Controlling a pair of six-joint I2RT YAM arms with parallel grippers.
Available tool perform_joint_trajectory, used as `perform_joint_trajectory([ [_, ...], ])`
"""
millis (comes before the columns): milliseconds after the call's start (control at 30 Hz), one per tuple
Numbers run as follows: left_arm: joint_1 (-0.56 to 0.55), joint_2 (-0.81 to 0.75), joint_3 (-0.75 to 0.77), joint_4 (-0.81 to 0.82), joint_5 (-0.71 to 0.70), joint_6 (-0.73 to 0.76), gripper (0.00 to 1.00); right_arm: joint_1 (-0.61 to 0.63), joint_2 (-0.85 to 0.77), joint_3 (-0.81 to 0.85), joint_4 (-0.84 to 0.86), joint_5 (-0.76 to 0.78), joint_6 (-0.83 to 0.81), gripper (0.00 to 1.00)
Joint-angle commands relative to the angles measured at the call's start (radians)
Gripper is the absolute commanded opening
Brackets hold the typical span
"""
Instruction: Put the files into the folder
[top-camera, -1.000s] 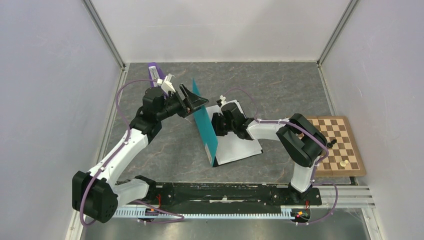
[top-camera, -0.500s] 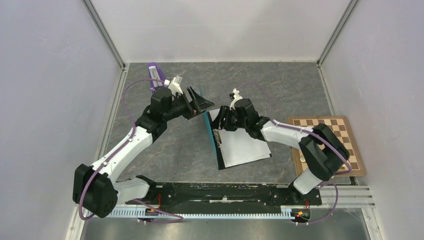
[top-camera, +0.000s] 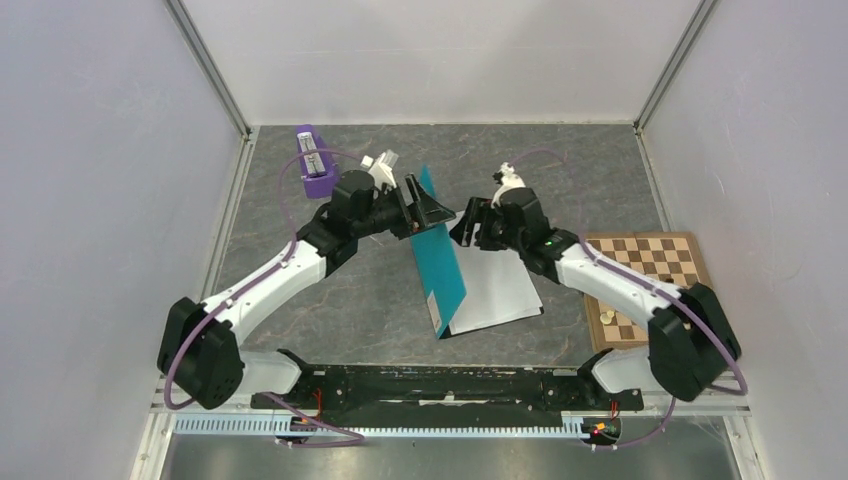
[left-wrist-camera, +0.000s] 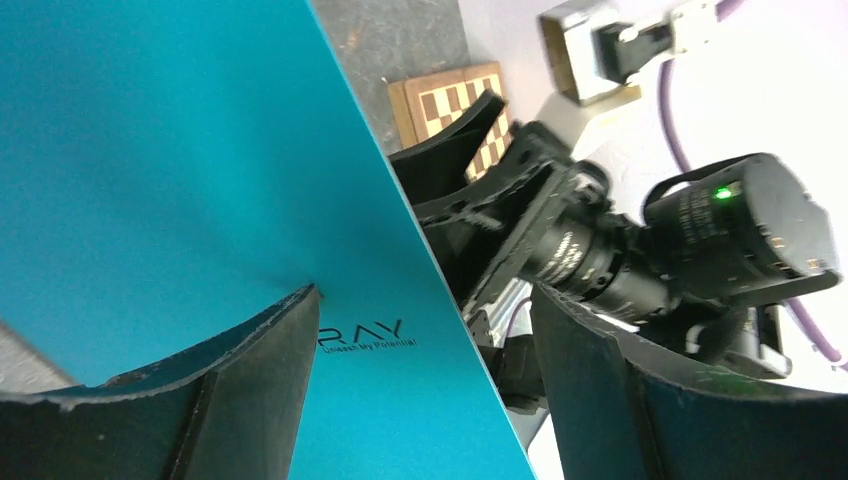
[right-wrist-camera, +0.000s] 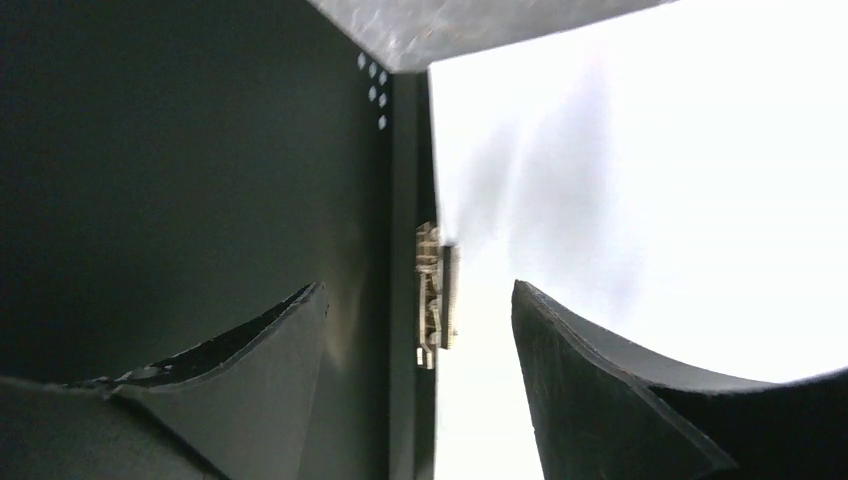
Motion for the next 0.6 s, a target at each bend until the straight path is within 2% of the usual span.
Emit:
perform_joint_trajectory([
  [0,-0.052,0.058,0.079,0.076,0.018,0.048,0.83,-0.047,-0.144,0.024,-0.166,0.164,-0.103,0.72],
  [167,-0.099,0.149,0.115,0.103,0.024,0.05,0.83,-0.103,-0.292,0.037,-0.325,0.36,-0.179,0.8],
  [267,-0.123,0.214,0.131,0.133,0.039,0.047,0.83,-0.126,-0.355,0.038,-0.385,0.428,-0.212,0.83],
  [567,-0.209,0.443,0.187,0.188,0.075,0.044,0.84,-0.135,-0.418,0.01,-0.434,0.464,-0.235,0.86],
])
